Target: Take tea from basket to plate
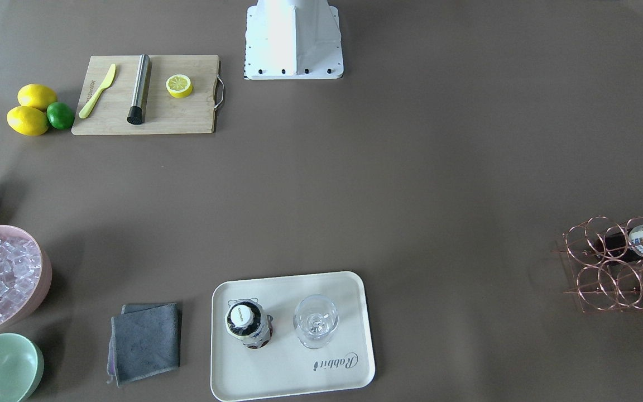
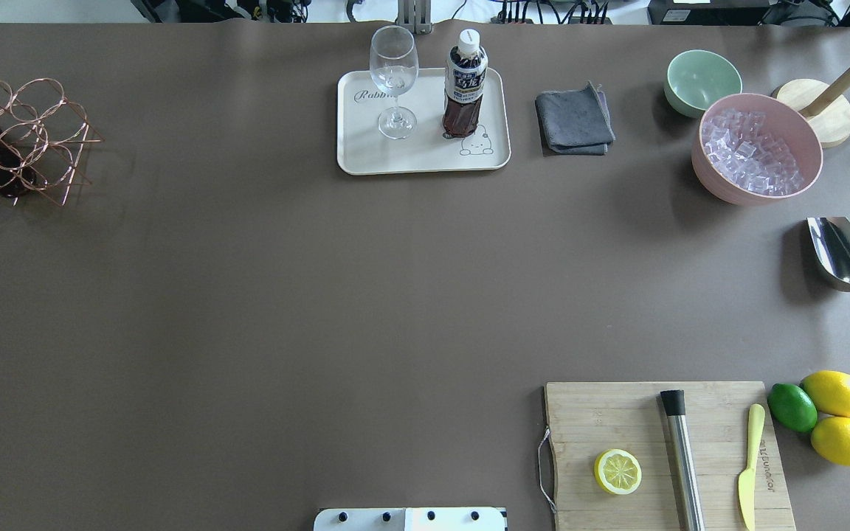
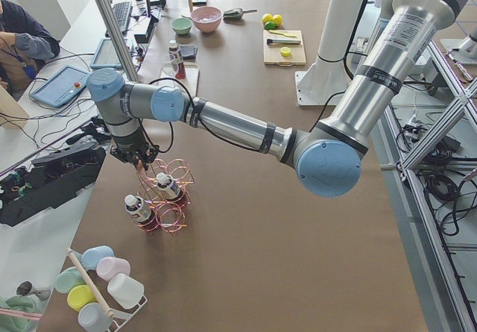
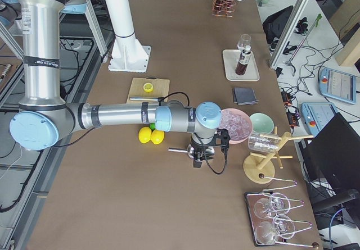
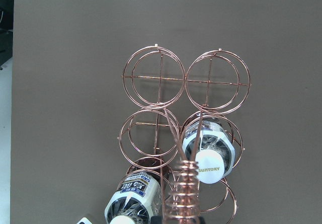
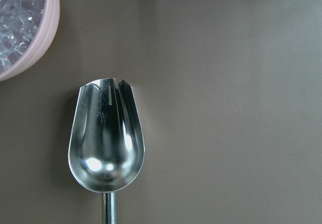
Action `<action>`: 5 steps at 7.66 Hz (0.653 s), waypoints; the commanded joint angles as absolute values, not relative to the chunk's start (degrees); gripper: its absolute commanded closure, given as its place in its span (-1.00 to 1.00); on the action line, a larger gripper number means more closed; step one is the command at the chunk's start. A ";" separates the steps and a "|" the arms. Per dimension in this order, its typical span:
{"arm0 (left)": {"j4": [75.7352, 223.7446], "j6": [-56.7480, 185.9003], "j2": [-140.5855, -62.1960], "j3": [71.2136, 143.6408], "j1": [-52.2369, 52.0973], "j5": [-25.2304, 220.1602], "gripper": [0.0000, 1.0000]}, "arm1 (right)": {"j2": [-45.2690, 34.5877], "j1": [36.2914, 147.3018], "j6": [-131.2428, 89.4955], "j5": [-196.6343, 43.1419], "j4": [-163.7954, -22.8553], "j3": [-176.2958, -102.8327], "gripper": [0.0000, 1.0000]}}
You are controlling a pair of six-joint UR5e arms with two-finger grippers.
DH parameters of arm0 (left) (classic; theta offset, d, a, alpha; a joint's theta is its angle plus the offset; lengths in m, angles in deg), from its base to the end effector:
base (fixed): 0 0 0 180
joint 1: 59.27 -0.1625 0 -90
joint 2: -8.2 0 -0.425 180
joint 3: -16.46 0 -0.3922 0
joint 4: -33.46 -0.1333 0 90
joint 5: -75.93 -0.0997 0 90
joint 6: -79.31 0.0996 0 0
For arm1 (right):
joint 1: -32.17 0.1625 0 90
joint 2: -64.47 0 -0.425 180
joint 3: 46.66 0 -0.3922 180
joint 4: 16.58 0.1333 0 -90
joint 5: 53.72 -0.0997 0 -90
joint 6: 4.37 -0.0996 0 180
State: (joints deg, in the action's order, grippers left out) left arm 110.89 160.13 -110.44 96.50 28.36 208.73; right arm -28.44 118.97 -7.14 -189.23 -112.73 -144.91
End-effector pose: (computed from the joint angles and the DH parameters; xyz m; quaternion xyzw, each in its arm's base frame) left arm -0.0374 -0.6843 0.4719 0.2688 0.2509 0.6318 0.6824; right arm 0.0360 -0.4704 0.6217 -0.0267 -0.3859 -0.0007 0.9221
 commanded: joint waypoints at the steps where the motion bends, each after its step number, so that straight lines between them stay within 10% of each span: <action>1: 110.89 160.08 -110.45 96.53 28.36 208.73 1.00 | -28.52 119.09 -7.10 -187.23 -112.64 -145.09 -1.00; 3: 110.89 160.08 -110.45 96.53 28.36 208.73 1.00 | -28.61 119.09 -7.01 -187.14 -112.64 -145.09 -1.00; 4: 110.72 159.99 -110.71 96.53 28.36 208.73 0.36 | -28.78 119.09 -6.92 -187.23 -112.64 -145.09 -1.00; 5: 110.54 159.99 -110.71 96.53 28.36 208.73 -0.96 | -28.78 119.09 -6.92 -187.23 -112.64 -145.09 -1.00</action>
